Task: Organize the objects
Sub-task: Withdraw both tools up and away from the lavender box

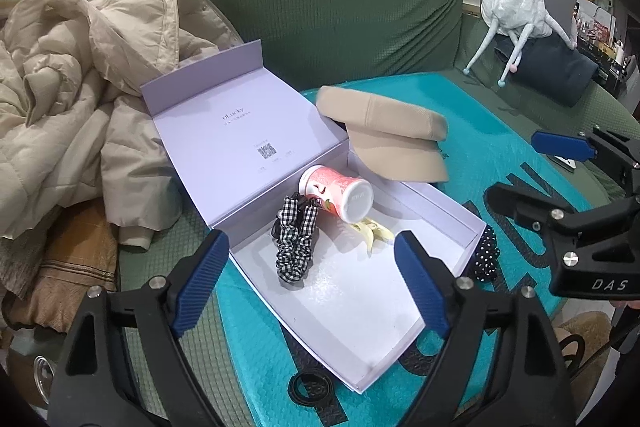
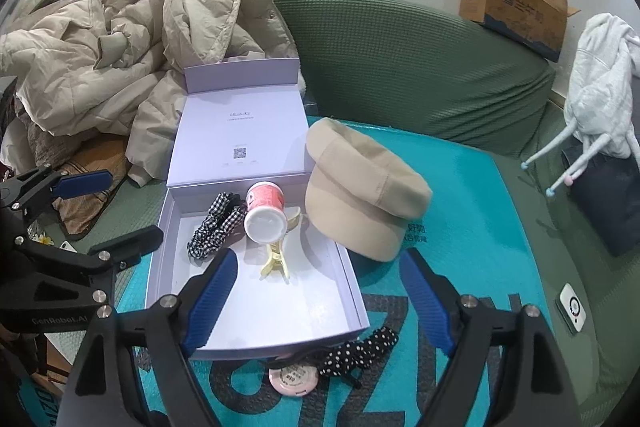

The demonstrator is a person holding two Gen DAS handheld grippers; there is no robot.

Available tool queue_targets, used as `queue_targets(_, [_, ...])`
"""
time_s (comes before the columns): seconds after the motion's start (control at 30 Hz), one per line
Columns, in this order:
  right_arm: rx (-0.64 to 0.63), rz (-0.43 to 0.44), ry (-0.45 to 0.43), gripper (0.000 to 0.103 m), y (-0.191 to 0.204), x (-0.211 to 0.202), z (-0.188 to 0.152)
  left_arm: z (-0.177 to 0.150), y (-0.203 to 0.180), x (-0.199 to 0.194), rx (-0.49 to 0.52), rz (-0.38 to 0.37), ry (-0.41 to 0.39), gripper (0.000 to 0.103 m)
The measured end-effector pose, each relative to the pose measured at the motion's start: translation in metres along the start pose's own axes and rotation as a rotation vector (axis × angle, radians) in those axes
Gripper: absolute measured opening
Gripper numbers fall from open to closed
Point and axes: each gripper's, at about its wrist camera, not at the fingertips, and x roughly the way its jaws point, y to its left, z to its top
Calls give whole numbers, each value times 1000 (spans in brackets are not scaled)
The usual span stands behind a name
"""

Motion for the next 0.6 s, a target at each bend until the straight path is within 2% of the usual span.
queue_targets(0.17, [16,-2,13,86,-5,-5,-9,-4,-6,-10,14,16,-15,86])
queue_targets(0.6, [49,4,43,86,-14,-13,-43,-30,-10,-16,-14,7,9,86])
